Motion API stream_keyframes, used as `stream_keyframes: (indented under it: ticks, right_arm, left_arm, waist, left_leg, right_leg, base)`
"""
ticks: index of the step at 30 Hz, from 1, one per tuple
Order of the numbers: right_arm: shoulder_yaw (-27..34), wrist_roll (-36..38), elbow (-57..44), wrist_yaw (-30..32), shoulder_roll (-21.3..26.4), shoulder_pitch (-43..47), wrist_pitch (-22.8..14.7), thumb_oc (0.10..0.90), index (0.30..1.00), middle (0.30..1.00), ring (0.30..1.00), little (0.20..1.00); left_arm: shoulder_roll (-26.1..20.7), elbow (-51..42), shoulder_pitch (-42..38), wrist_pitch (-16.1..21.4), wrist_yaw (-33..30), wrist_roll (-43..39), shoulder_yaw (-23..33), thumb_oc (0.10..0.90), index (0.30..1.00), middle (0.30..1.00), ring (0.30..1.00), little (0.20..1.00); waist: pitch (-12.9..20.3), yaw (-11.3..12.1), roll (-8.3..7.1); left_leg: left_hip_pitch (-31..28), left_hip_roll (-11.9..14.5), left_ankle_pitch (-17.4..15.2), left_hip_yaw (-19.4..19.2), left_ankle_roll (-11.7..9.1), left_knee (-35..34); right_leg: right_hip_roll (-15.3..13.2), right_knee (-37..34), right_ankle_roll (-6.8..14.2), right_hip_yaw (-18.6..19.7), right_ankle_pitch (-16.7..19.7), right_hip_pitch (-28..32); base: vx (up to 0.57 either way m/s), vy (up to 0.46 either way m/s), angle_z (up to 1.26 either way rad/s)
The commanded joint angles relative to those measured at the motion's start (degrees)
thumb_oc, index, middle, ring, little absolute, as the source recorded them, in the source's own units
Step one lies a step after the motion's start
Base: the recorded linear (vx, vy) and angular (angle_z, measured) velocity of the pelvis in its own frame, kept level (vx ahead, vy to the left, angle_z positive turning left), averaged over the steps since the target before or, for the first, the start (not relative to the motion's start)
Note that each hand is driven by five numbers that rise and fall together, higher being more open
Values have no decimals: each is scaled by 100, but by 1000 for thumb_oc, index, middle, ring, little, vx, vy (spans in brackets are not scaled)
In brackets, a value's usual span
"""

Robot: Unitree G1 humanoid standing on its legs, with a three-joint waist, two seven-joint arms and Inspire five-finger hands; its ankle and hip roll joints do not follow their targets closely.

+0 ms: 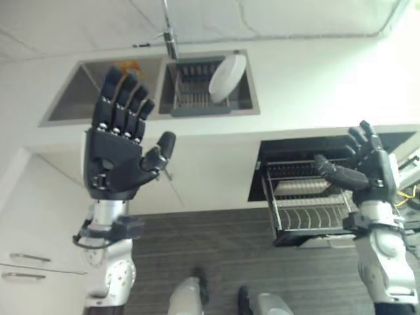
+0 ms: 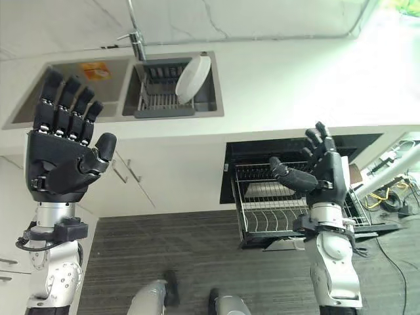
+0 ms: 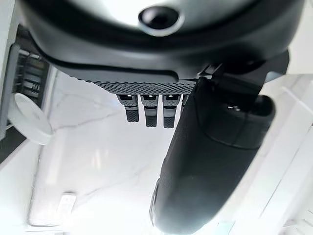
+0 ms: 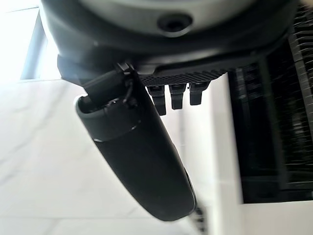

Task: Place the dishes in the dishwasher.

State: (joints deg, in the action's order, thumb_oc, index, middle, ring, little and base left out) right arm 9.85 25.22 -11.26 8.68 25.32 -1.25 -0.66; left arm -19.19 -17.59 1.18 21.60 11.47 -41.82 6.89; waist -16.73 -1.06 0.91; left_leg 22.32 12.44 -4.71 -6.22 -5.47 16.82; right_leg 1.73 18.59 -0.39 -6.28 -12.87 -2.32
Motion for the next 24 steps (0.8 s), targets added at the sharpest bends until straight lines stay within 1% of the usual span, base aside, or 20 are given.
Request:
stream_keyframes:
  ticks: [1,2,4,6,7,8,10,12,13,14,15,16,17,18,19,20,21,22,24]
  right_arm:
    - [485,48,-738,-209,532,354,-616,800,900,900,900,900]
    - [481,49,-721,-247,553,361,-656,800,900,900,900,900]
    - [514,87,-742,-245,563,291,-681,800,900,900,900,900]
    - [636,227,-836,-253,600,148,-673,800,900,900,900,900]
    - [652,213,-856,-248,586,133,-676,800,900,900,900,900]
    - [679,169,-890,-249,531,111,-717,800,900,900,900,900]
    - [664,126,-916,-179,473,129,-785,800,900,900,900,900]
    - [634,106,-916,73,378,222,-1020,800,900,900,900,900]
    - [592,-27,-857,156,281,339,-1060,800,900,900,900,900]
    - [571,-124,-831,172,258,364,-1087,800,900,900,900,900]
    - [546,-140,-834,243,247,396,-1162,800,900,900,900,900]
    - [533,-54,-821,240,234,426,-1175,800,900,900,900,900]
    - [509,46,-798,227,204,448,-1214,800,900,900,900,900]
    - [488,106,-791,196,139,452,-1253,800,900,900,900,900]
    - [475,120,-789,157,97,442,-1267,800,900,900,900,900]
    - [459,158,-784,83,65,444,-1259,800,900,900,900,900]
    - [416,187,-773,2,39,453,-1238,800,900,900,900,900]
    - [401,244,-770,-27,53,471,-1200,800,900,900,900,900]
    - [402,361,-738,-106,78,496,-1145,800,900,900,900,900]
  left_arm:
    - [-252,-678,-72,800,55,-11,281,800,900,900,900,900]
    - [-245,-666,-60,850,82,-9,284,800,900,900,900,900]
    - [-282,-660,-77,867,83,98,282,800,900,900,900,900]
    - [-402,-663,-131,810,89,106,332,800,900,900,900,900]
    - [-440,-670,-172,779,108,66,336,800,900,900,900,900]
    - [-498,-668,-264,716,171,28,348,800,900,900,900,900]
    - [-539,-685,-376,647,208,32,325,800,900,900,900,900]
    - [-569,-696,-536,468,271,67,268,800,900,900,900,900]
    - [-620,-667,-651,368,303,183,194,800,900,900,900,900]
    - [-641,-684,-678,315,295,244,169,800,900,900,900,900]
    - [-667,-705,-687,260,303,301,151,800,900,900,900,900]
    - [-673,-712,-694,218,306,351,138,800,900,900,900,900]
    - [-680,-714,-712,197,286,411,110,800,900,900,900,900]
    - [-659,-712,-723,167,304,497,86,800,900,900,900,900]
    - [-642,-725,-720,160,310,579,86,800,900,900,900,900]
    - [-634,-735,-685,192,282,674,91,800,900,900,900,900]
    - [-652,-754,-690,183,224,747,99,800,900,900,900,900]
    - [-684,-747,-690,171,199,720,110,800,900,900,900,900]
    - [-742,-710,-708,167,165,680,131,800,900,900,900,900]
  waist:
    - [439,181,9]
    - [490,184,30]
    - [572,159,43]
    - [687,148,11]
    - [714,152,-1]
    - [752,168,-57]
    - [762,192,-111]
    - [775,220,-164]
    - [773,238,-196]
    - [771,251,-208]
    - [777,286,-213]
    - [774,300,-208]
    - [766,312,-186]
    - [762,306,-144]
    - [746,289,-97]
    - [716,264,-50]
    - [668,239,-38]
    - [661,232,-55]
    - [628,192,-116]
  left_leg:
    - [-436,-83,575,-35,-257,37]
    - [-451,-35,520,-91,-259,37]
    - [-542,-58,402,-144,-211,37]
    - [-692,-252,196,-118,-90,37]
    - [-721,-295,155,-118,-61,37]
    - [-766,-399,90,-102,5,37]
    - [-793,-498,53,-51,57,37]
    - [-839,-639,-6,24,148,37]
    - [-880,-817,-75,112,283,37]
    - [-889,-878,-95,153,333,37]
    - [-916,-943,-135,170,393,37]
    - [-941,-970,-158,174,426,37]
    - [-972,-997,-183,195,479,37]
    - [-1033,-1032,-213,235,528,37]
    - [-1085,-1041,-227,273,554,37]
    - [-1156,-1015,-241,266,559,37]
    - [-1223,-1005,-253,241,560,37]
    - [-1246,-1012,-256,227,558,37]
    - [-1308,-1036,-281,186,529,37]
  right_leg:
    - [-336,-140,491,270,-103,443]
    - [-422,-140,536,247,-117,470]
    - [-527,-140,606,240,-131,506]
    - [-710,-140,759,238,-102,553]
    - [-761,-140,801,234,-86,557]
    - [-874,-140,877,205,-43,556]
    - [-981,-140,927,139,28,542]
    - [-1116,-140,978,20,146,536]
    - [-1192,-140,1024,-47,357,590]
    - [-1204,-140,1042,-58,428,614]
    - [-1255,-140,1056,-167,673,670]
    - [-1275,-140,1062,-236,812,705]
    - [-1258,-140,1069,-307,1009,767]
    - [-1195,-140,1068,-402,1313,813]
    - [-1145,-112,1057,-449,1466,810]
    - [-1128,85,1019,-502,1519,702]
    - [-1000,47,952,-604,1377,538]
    - [-877,-117,930,-669,1271,501]
    - [-770,-140,899,-737,1066,320]
  base:
    - [208,246,-79]
    - [216,275,-88]
    - [197,239,-66]
    - [185,223,-30]
    - [186,213,-9]
    - [125,128,-7]
    - [107,111,14]
    - [144,170,51]
    - [163,205,51]
    - [166,214,37]
    - [108,154,31]
    - [111,156,32]
    - [134,166,18]
    - [142,167,1]
    - [132,168,-12]
    - [118,142,-9]
    - [111,90,-12]
    - [104,33,-13]
    - [61,-35,-15]
